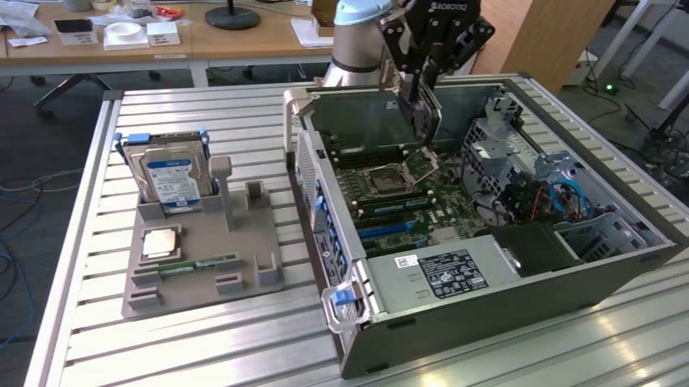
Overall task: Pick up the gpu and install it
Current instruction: 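Pick up the gpu and move the gpu toward the slot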
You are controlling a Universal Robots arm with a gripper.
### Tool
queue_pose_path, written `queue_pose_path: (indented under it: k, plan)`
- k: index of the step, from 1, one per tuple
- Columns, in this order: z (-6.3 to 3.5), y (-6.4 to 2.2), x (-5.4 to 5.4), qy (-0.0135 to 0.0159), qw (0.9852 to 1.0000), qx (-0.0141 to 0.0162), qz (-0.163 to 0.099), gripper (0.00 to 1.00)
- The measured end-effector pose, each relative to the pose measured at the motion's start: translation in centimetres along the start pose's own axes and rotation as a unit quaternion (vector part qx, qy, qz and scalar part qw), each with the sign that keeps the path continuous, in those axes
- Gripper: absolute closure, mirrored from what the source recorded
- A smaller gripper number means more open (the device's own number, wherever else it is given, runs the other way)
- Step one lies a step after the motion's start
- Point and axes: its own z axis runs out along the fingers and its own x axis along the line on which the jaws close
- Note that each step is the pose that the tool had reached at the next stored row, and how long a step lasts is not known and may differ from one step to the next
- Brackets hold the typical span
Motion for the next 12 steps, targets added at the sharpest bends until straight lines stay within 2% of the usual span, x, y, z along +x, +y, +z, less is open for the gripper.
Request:
queue_pose_path:
  k: [8,10,12]
  plan:
    - [0.07,0.38,-3.5,0.0000,1.0000,-0.0002,0.000,0.73]
    - [0.11,0.56,-5.2,0.0000,1.0000,-0.0003,0.000,0.73]
    - [0.12,0.64,-5.9,0.0000,1.0000,-0.0002,0.000,0.73]
